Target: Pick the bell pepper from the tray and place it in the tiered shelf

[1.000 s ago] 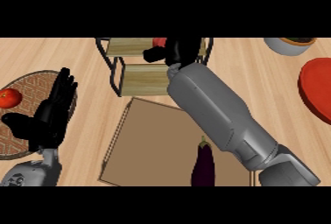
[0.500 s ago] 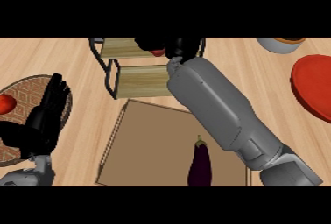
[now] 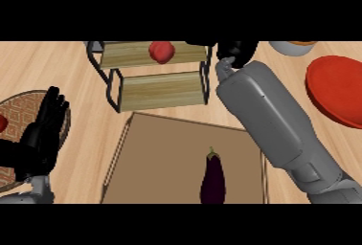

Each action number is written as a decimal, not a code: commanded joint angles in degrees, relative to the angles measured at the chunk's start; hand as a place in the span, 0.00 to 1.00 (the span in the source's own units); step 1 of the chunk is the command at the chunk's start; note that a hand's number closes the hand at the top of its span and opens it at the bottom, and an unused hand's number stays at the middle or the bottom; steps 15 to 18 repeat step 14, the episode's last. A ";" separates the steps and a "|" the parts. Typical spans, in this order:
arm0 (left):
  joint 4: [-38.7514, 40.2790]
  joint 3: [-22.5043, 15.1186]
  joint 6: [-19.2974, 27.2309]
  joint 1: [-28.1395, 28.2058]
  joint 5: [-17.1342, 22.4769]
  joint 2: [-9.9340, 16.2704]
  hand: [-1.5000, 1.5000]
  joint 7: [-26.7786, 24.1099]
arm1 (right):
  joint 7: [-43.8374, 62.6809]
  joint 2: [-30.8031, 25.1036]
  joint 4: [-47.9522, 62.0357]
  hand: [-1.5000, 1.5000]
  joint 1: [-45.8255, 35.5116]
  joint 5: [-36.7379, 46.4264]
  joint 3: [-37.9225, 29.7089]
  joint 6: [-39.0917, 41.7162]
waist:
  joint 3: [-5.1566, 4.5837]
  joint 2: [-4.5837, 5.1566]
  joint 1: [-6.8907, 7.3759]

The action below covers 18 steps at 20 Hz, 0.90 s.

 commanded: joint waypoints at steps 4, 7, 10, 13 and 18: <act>-0.93 1.55 -0.54 0.15 0.99 0.66 0.50 1.86 | 10.64 -8.87 -25.86 0.00 14.49 1.58 0.24 8.27 | 0.02 -0.20 -1.25; -0.56 0.62 0.40 0.67 -0.45 -0.70 0.50 0.36 | 11.86 -12.10 -38.75 0.00 22.85 1.37 0.78 10.00 | 0.01 0.06 -1.06; -1.34 -1.15 1.17 -0.17 -2.25 -1.44 0.50 1.74 | 14.47 -16.57 -49.28 0.00 27.61 -1.01 -1.44 15.31 | 0.01 0.22 -0.47; 0.12 1.10 -2.15 -1.78 -0.18 -0.07 0.50 0.11 | 9.31 -16.89 -52.64 0.00 34.90 -3.09 -3.52 14.60 | 0.01 0.79 1.11; 2.16 2.86 -2.32 -2.96 0.93 0.05 0.50 -0.43 | 10.77 -18.51 -57.62 0.00 36.72 -2.45 -4.48 15.60 | -0.01 0.75 0.87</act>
